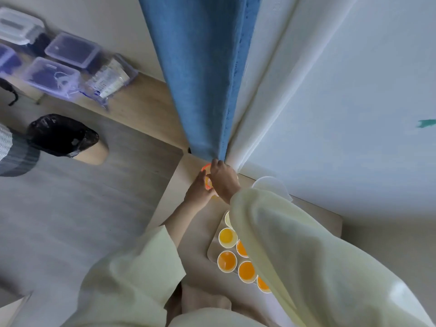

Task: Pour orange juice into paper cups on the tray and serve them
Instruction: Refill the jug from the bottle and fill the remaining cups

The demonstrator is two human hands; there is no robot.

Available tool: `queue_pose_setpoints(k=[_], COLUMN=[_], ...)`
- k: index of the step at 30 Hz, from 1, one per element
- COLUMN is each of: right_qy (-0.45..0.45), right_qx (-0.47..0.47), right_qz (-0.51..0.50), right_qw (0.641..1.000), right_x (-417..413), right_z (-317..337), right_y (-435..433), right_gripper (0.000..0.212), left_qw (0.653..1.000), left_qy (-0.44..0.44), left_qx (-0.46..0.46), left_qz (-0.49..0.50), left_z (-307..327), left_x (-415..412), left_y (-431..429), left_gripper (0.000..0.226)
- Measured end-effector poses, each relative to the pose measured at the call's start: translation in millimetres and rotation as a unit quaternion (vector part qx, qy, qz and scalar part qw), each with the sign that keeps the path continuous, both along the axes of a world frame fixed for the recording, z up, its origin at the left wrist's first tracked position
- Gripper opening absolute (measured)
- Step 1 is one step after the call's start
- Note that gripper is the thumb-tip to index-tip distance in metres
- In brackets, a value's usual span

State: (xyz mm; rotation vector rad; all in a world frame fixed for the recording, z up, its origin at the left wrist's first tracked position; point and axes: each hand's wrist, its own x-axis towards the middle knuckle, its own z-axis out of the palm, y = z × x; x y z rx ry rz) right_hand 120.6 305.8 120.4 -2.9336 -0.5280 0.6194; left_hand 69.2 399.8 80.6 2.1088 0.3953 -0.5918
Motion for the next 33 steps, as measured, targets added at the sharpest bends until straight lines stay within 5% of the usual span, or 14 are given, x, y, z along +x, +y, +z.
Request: queue_pose_setpoints(k=[6, 11, 16, 20, 25, 33], right_qy=[-0.018, 0.008, 0.021, 0.006, -0.063, -0.043], right_qx=[-0.018, -0.015, 0.011, -0.022, -0.025, -0.104], right_qz=[0.121, 0.088, 0.074, 0.163, 0.365, 0.198], right_qw=[0.992, 0.996, 0.997, 0.986, 0.929, 0.974], right_x=[6, 12, 10, 14, 25, 20], right_z=[-6, -1, 5, 9, 15, 15], right_y=[-17, -22, -27, -27, -36, -24], right_gripper=[0.037, 0.043, 0.034, 0.025, 0.040, 0.045], left_qw=[0.997, 0.996, 0.991, 0.988, 0.986, 0.983], left_qy=[-0.007, -0.026, -0.066, -0.068, -0.063, -0.042], left_qx=[0.070, 0.022, 0.058, 0.072, 0.090, 0.095], left_qz=[-0.027, -0.077, -0.104, -0.115, -0.127, -0.152], left_z=[-17, -17, -26, -32, -25, -24], left_x=[4, 13, 20, 21, 25, 34], left_y=[-6, -7, -3, 2, 2, 9], left_gripper=[0.074, 0.113, 0.091, 0.085, 0.084, 0.084])
